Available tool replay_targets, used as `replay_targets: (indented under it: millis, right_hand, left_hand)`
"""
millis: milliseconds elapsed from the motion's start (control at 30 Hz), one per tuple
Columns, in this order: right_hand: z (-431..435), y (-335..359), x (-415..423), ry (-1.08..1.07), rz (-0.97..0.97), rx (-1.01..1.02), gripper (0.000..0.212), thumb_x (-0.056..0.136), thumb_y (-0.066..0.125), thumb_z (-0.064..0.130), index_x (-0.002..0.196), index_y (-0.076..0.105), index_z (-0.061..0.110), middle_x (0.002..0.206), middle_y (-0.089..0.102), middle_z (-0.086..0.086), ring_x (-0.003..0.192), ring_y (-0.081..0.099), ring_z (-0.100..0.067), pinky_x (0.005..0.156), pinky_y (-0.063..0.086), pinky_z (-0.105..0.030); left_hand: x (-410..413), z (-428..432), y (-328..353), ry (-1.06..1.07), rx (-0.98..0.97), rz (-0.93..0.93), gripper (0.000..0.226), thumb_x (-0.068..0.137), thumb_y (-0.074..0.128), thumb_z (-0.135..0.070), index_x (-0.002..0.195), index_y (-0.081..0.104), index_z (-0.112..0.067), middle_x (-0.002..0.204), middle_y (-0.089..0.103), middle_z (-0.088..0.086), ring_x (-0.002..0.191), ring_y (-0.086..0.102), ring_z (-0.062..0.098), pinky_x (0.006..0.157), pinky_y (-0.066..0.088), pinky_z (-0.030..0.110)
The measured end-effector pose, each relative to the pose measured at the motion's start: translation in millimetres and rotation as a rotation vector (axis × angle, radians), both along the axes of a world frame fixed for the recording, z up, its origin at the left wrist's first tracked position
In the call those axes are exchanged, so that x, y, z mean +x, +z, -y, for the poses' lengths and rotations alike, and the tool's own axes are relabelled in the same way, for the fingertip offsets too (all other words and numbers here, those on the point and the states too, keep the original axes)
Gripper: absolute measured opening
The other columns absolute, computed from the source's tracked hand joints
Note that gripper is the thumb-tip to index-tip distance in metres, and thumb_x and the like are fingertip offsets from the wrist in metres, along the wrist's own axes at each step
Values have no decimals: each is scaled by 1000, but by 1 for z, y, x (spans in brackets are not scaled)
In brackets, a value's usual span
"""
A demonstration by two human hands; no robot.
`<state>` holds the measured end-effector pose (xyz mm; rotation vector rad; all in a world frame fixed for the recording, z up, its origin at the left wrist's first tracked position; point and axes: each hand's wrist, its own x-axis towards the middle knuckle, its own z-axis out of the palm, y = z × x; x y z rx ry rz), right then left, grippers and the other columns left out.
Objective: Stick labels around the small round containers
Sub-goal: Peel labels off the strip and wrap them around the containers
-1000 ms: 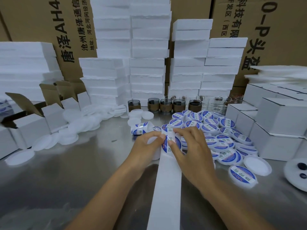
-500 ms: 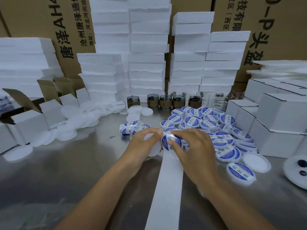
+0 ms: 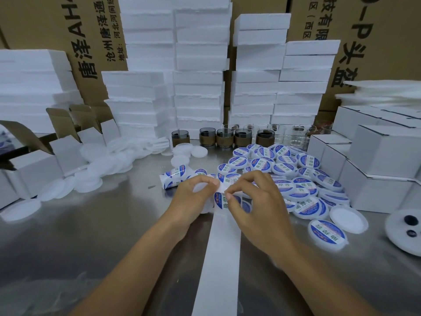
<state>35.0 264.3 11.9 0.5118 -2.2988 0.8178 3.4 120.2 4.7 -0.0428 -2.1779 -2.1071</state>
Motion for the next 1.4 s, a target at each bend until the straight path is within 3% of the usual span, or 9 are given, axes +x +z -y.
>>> replay_targets:
  millis: [233,567,667,867,1000,1133,1200,1300,1400]
  right_hand:
    - [-3,6,6,20,61,-184,10,79,62,17,72,60,23,77,53,15,84,48,-10,76,36,-24]
    - [-12,22,4,71,337,-982,22,85,58,11,65,64,18,56,61,12,57,54,2,55,40,-4]
    - [-12,24,4,104,411,-1076,23,85,60,14,65,66,22,62,65,12,63,58,2,65,45,-12]
    - [-12,34,6,437,646,-1421,3,73,62,22,74,60,20,67,66,6,63,56,-8,64,39,-24]
    - [-8,35,12,615,731,-1430,6,62,63,25,68,63,21,70,65,3,60,50,-11,50,37,-20]
    - [-3,34,14,689,768,-1332,14,63,63,23,75,59,17,65,62,3,46,43,-5,44,32,-16]
    - [-1,32,14,708,786,-1285,15,62,64,21,76,61,17,65,62,3,44,41,-4,42,30,-15]
    - [3,29,16,718,813,-1187,9,60,66,20,67,71,21,58,58,5,41,40,-3,41,30,-13]
    - [6,25,15,659,849,-1110,30,60,68,20,88,69,12,62,60,0,40,39,-4,40,33,-13]
  left_hand:
    - [-3,1,-1,74,-36,9,13,84,67,-32,72,69,-27,87,66,-15,84,58,7,72,47,23]
    - [-8,3,4,176,-145,-116,16,76,76,-29,67,64,-24,71,65,-19,69,58,-6,50,43,8]
    - [-9,8,6,292,-247,-239,16,74,75,-36,71,62,-27,79,66,-14,78,62,2,69,51,20]
    - [-4,9,21,287,137,-200,19,88,60,-39,76,65,-25,72,70,-1,62,67,12,57,54,29]
    - [3,-2,26,-28,596,-25,29,92,49,-35,85,61,-9,70,71,6,61,69,19,53,56,26]
    - [7,-8,24,-221,629,51,53,82,47,-48,106,59,-3,114,62,26,92,63,30,88,51,44]
    - [8,-10,22,-296,627,73,72,77,44,-54,122,54,1,107,64,26,84,65,29,79,55,40]
    - [6,-13,17,-355,634,72,64,82,35,-58,93,71,-6,75,69,14,60,67,23,57,55,29]
    - [2,-14,13,-320,692,71,66,89,30,-58,67,76,-16,75,72,9,67,70,20,60,58,27]
